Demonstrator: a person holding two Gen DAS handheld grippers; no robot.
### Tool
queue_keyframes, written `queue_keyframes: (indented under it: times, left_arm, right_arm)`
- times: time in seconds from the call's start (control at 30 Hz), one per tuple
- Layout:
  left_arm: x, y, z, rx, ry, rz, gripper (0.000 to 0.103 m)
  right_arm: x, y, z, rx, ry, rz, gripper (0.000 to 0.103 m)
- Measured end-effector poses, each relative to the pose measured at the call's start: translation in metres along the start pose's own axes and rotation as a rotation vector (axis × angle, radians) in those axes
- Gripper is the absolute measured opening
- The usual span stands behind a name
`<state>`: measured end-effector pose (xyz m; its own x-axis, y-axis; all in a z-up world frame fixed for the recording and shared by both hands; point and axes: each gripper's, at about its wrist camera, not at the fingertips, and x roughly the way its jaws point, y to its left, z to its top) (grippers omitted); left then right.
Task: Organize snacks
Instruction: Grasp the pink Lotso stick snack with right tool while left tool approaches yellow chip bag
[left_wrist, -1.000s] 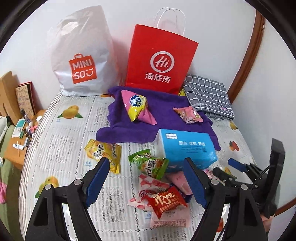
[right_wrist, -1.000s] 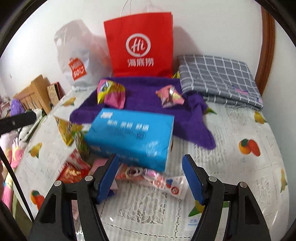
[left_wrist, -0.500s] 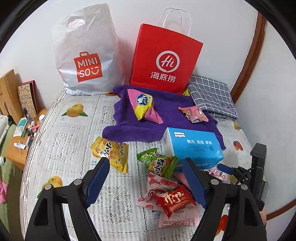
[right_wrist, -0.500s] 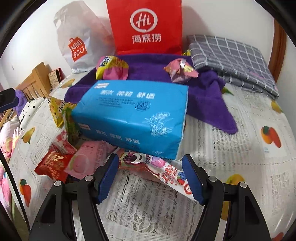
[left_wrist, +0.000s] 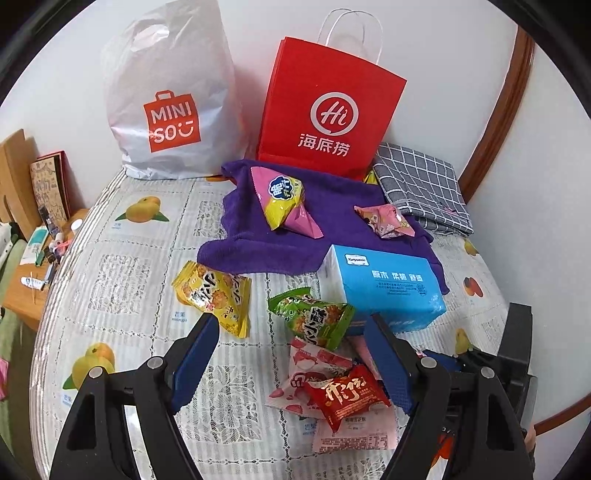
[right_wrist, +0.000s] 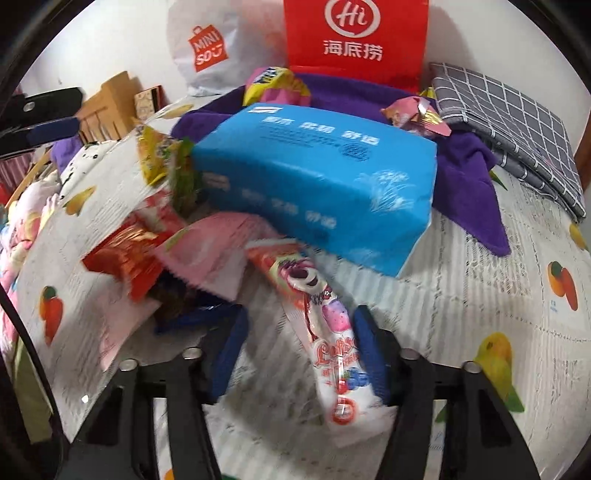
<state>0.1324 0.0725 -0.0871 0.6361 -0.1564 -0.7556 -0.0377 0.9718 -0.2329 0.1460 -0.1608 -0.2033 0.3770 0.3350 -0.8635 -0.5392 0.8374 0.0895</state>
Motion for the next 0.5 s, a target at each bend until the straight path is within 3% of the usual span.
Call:
queue_keyframes:
  times: [0.07, 0.17, 0.23, 0.5]
  left_arm:
    - [0.001, 0.002, -0.001, -0.004, 0.005, 0.005, 0.079]
    - [0.002, 0.008, -0.004, -0.009, 0.012, 0.020, 0.079]
    - [0.003, 0.013, -0.006, -0.010, 0.017, 0.033, 0.079]
    - [0.020, 0.042, -0.014, -0.040, 0.061, 0.108, 0.079]
  right_arm:
    - [-0.001, -0.002, -0.001, 0.014, -0.019, -0.029, 0.032]
    - [-0.001, -0.010, -0.002, 0.070, -0.049, -0.023, 0.028]
    - [-0.004, -0.016, -0.004, 0.111, -0.062, -0.030, 0.020]
    - [-0.015, -0.020, -0.020, 0.124, -0.080, -0.103, 0.020]
